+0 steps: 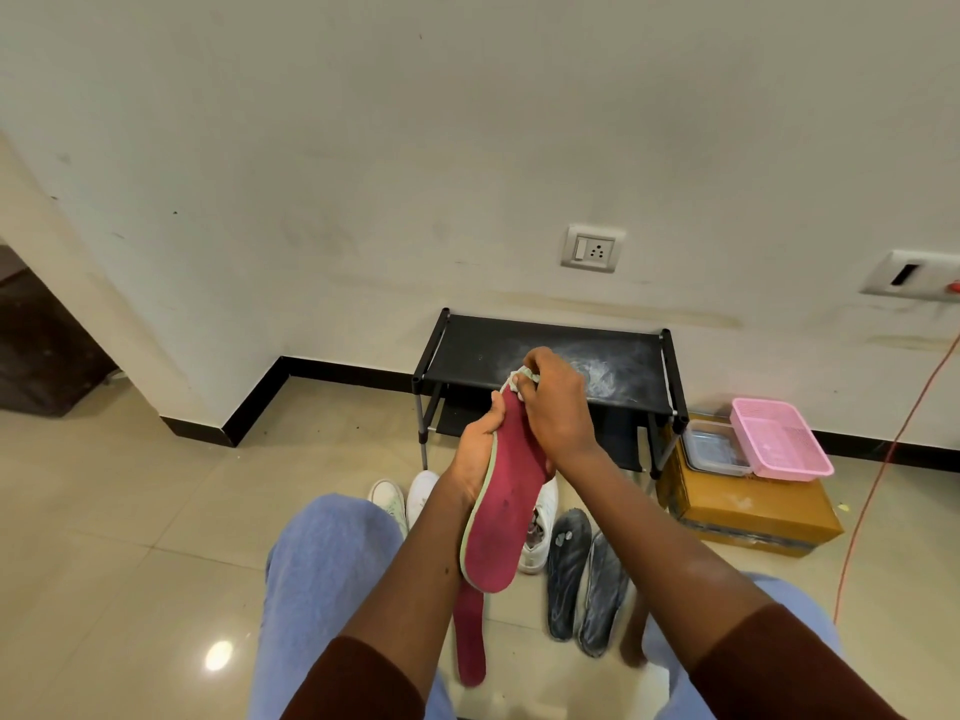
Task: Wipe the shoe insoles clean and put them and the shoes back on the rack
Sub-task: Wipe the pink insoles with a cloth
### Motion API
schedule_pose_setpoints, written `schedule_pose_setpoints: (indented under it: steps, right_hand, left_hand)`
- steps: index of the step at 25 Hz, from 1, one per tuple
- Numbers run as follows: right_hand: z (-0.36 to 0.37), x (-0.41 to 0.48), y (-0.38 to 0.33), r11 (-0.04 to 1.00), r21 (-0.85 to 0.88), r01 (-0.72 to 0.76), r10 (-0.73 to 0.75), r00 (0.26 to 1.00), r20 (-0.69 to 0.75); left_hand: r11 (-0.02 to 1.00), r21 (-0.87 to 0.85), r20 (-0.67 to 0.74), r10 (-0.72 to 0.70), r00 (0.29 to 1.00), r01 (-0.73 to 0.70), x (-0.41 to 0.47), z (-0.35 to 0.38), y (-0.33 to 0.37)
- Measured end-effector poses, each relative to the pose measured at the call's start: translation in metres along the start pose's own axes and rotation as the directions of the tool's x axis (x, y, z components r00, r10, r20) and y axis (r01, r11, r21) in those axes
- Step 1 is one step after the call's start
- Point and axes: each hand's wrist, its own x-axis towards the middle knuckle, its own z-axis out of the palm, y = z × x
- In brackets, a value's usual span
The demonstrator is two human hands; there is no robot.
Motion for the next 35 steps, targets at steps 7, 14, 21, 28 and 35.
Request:
schedule_pose_setpoints:
  steps: [7,14,21,28,35]
  right_hand:
    - [-0.016,0.013,0.030,0.995,-0.021,-0.100,0.097,0.988,-0.121]
    - [-0.020,0.005,0.016,0.979,0.189,-0.070,0.114,0.966,-0.233]
    - [0.010,-0.020,0.014,0.903,-0.202,0.380,-0.393,0.919,-0.026]
    - [0.012,-0.026,0.009,0.960,-0.024,0.277,-0.268,0.945,0.187]
    - [0.007,-0.018,0.002,0.953,-0.100,0.285,-0.284,0.959,0.018]
  left_hand:
    - [0.982,-0.162,0.056,-0.086,0.995,0.094,-0.009,-0.012,-0.005]
    - [0.968,-0.243,0.143,-0.024,0.989,0.058,-0.011,-0.010,-0.002]
    - [0.968,-0.234,0.029,0.095,0.995,-0.086,0.002,-0.008,0.001]
    - [0.964,-0.250,-0.079,0.075,0.994,-0.092,0.010,-0.024,0.001]
    - [0.970,-0.213,-0.071,0.104,0.992,-0.117,0.004,-0.013,0.001]
